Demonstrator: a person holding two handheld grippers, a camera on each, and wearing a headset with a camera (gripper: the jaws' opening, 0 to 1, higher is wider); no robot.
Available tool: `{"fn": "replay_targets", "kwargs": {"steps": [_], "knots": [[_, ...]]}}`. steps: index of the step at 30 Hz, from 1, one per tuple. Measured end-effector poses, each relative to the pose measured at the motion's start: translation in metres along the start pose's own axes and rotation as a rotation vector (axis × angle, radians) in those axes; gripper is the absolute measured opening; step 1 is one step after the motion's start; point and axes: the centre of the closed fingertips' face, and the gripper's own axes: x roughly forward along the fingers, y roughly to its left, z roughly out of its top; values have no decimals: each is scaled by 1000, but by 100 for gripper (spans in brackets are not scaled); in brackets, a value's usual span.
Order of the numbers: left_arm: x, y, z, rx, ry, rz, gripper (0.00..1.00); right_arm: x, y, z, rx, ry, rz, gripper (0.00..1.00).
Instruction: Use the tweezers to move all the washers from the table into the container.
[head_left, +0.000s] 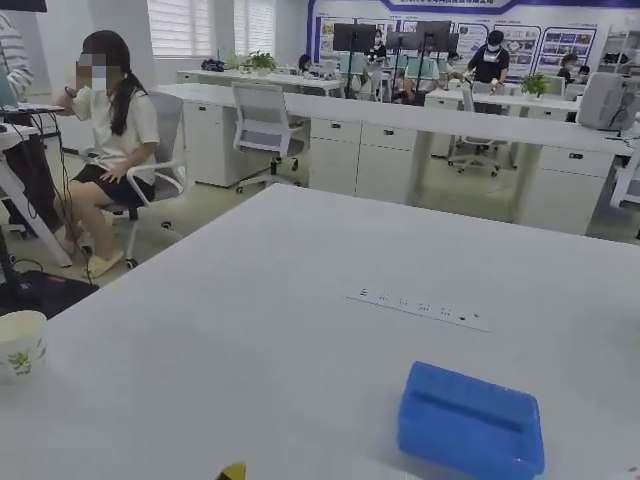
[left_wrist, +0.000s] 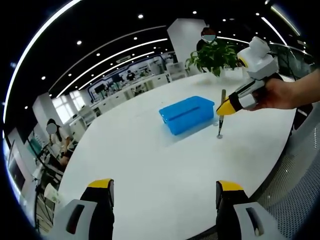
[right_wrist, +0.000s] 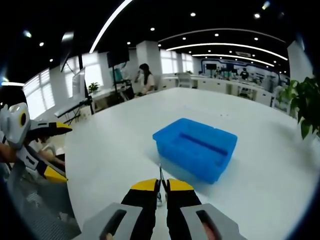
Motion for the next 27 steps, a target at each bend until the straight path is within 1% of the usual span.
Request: {"fn": "replay_targets", "kwargs": {"steps": [4, 7, 10, 13, 14, 16, 18, 24, 27], "knots": [[0, 1, 0, -2, -2, 5, 86, 2, 1, -4, -16, 14, 0, 3], [0, 1, 0, 1, 1, 6, 86, 2, 1, -3, -15, 1, -5, 2], [-1, 2, 0, -3, -2, 8, 86, 2, 4, -3, -6, 2, 6, 2], [0, 2, 1, -3, -3, 10, 85, -1, 4, -6, -36, 4, -12, 1], [0, 2, 1, -3, -4, 10, 85, -1, 4, -6, -32, 4, -13, 1], [0, 2, 1, -3, -5, 8, 85, -3, 4, -7, -9, 19, -13, 1], [0, 1, 1, -1, -5, 5, 85, -1, 2, -5, -22, 26, -18, 1], [0, 1, 0, -1, -2, 6, 85, 1, 5, -3, -23, 35, -19, 0], [0, 1, 1, 0, -2, 4, 85, 1, 6, -1, -35, 49, -13, 0]]}}
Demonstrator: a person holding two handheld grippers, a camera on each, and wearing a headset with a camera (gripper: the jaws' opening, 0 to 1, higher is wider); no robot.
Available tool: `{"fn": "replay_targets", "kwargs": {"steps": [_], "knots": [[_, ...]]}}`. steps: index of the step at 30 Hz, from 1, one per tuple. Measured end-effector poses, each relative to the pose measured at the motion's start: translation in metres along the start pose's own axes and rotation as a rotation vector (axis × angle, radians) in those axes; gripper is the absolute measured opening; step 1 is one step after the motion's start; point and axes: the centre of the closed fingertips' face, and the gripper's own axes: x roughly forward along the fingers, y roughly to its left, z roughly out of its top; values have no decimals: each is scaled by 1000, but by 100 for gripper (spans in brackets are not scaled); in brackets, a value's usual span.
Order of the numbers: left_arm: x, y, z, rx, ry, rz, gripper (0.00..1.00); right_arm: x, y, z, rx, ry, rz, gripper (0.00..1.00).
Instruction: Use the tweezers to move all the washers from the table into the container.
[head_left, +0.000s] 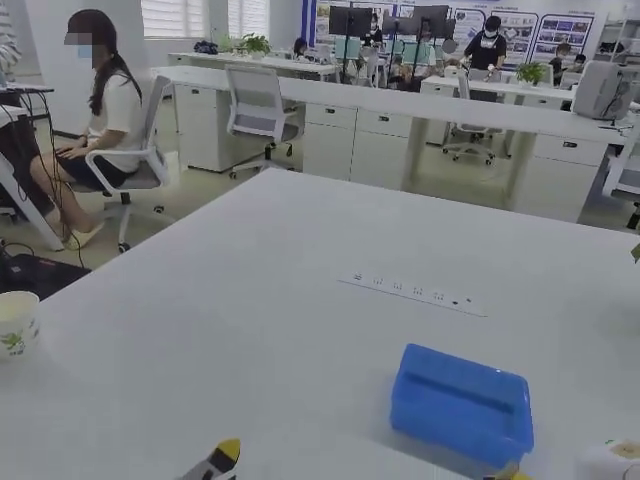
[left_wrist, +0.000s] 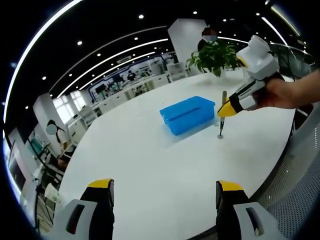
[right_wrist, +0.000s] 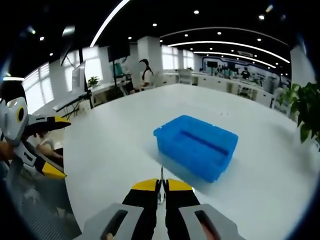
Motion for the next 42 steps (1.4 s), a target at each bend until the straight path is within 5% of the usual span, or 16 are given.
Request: {"fn": "replay_targets", "kwargs": {"steps": [19, 34, 42], "knots": [[0, 1, 1, -6, -7, 1, 86, -18, -11, 61, -31, -111, 0, 0], [1, -4, -2, 6, 9, -17, 86, 2, -34, 97, -54, -157, -30, 0], [1, -2, -2, 2, 10, -12, 86, 23, -57, 97, -22, -154, -68, 1]]}}
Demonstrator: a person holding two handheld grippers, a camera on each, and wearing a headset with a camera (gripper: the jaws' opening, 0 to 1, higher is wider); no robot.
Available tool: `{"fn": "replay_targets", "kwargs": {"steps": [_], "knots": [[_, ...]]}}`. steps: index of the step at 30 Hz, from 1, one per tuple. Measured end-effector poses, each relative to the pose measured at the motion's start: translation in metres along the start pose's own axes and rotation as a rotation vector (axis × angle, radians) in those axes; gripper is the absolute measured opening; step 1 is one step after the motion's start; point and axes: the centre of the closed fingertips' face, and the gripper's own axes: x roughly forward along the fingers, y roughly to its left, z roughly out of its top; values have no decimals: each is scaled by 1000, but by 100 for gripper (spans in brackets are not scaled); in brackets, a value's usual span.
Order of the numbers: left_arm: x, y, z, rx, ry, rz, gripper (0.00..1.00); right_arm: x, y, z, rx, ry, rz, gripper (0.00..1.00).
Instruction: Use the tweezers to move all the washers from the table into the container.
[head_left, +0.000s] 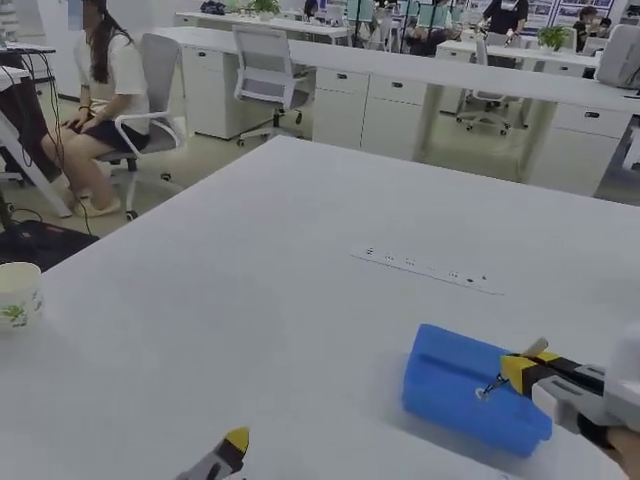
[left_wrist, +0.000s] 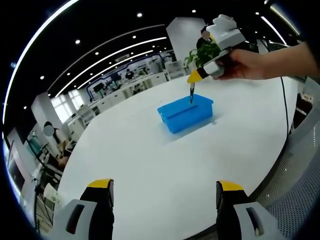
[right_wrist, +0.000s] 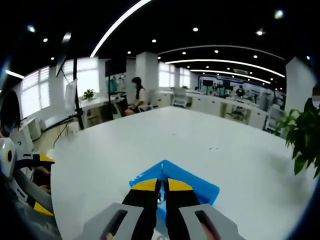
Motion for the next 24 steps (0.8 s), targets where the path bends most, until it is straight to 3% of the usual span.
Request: {"fn": "replay_targets", "kwargs": {"steps": [6, 13, 24], "knots": [[0, -1, -1, -2, 6, -3, 86, 15, -7, -17, -63, 53, -14, 1], [1, -1, -5, 8, 25, -3, 86, 31, -11, -35, 15, 69, 9, 1], [2, 0, -7, 4, 41, 3, 86, 39, -9, -51, -10, 106, 9, 1]]}}
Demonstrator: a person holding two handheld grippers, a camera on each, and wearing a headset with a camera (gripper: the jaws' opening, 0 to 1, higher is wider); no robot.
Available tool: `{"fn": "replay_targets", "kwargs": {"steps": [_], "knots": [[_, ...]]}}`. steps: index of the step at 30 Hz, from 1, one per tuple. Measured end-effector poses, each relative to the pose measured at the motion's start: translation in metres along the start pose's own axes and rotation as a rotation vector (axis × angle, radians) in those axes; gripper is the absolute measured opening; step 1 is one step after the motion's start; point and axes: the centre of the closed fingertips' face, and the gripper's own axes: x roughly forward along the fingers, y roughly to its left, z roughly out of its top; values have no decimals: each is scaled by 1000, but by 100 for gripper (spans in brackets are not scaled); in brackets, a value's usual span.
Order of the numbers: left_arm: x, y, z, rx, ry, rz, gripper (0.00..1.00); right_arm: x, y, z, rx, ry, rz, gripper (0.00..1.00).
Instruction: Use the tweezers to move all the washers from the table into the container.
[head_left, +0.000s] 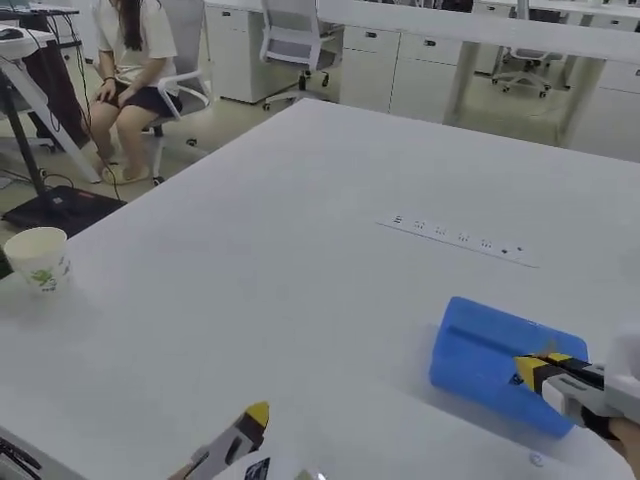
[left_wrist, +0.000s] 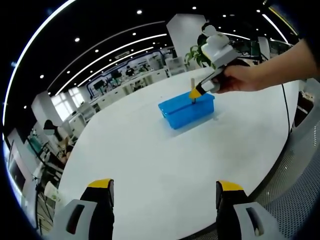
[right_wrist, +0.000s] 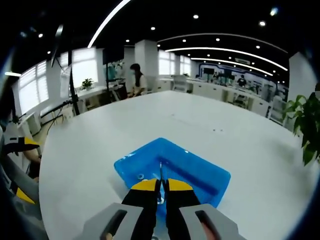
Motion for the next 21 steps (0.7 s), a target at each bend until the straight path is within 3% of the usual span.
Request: {"fn": "replay_targets", "kwargs": {"steps": [8, 21], "knots": [[0, 0, 0, 1, 2, -1, 86, -2, 2, 3, 24, -4, 5, 2], [-1, -1, 1, 2, -6, -6, 86, -43, 12, 34, 32, -95, -8, 2]]}}
